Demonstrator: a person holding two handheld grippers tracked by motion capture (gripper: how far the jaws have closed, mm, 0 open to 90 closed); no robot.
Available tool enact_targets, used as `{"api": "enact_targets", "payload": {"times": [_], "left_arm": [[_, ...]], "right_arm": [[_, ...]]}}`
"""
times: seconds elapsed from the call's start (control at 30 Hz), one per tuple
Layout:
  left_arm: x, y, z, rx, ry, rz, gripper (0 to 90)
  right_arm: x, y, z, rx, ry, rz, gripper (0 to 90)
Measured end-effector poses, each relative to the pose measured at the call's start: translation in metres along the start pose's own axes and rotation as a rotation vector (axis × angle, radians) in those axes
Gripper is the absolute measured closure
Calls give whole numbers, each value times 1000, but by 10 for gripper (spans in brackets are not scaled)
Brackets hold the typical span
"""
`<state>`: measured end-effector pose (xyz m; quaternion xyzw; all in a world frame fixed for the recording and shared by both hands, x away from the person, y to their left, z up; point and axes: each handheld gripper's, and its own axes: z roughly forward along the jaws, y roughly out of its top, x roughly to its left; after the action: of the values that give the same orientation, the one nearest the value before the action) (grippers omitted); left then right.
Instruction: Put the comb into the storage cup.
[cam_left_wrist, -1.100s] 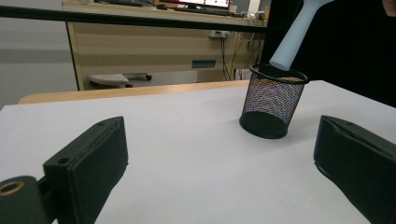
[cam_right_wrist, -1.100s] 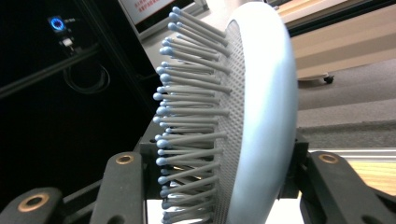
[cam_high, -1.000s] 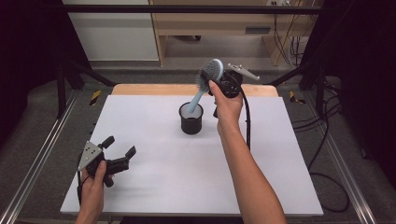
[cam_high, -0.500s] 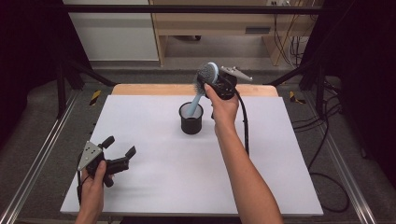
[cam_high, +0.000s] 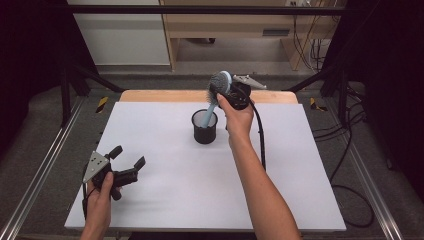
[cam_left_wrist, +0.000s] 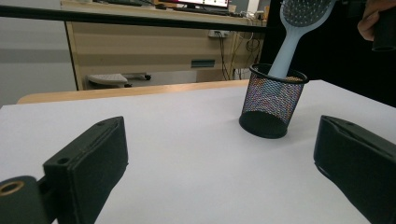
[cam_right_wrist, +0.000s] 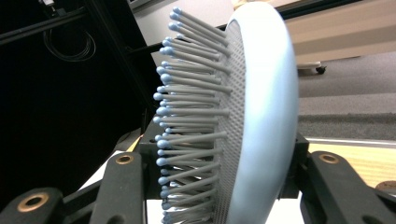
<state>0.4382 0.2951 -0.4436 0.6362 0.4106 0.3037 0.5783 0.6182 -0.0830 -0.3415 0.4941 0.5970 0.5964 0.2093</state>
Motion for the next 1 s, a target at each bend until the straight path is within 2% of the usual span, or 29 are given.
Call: {"api": "enact_targets", "payload": {"times": [0.3,1.0], "left_arm": [[0,0,0,1,0,0,32],[0,0,0,3,-1,3,32]], "right_arm": [[-5,-11,4,17,-8,10,503],[-4,-29,12,49,-15,5,501]]}}
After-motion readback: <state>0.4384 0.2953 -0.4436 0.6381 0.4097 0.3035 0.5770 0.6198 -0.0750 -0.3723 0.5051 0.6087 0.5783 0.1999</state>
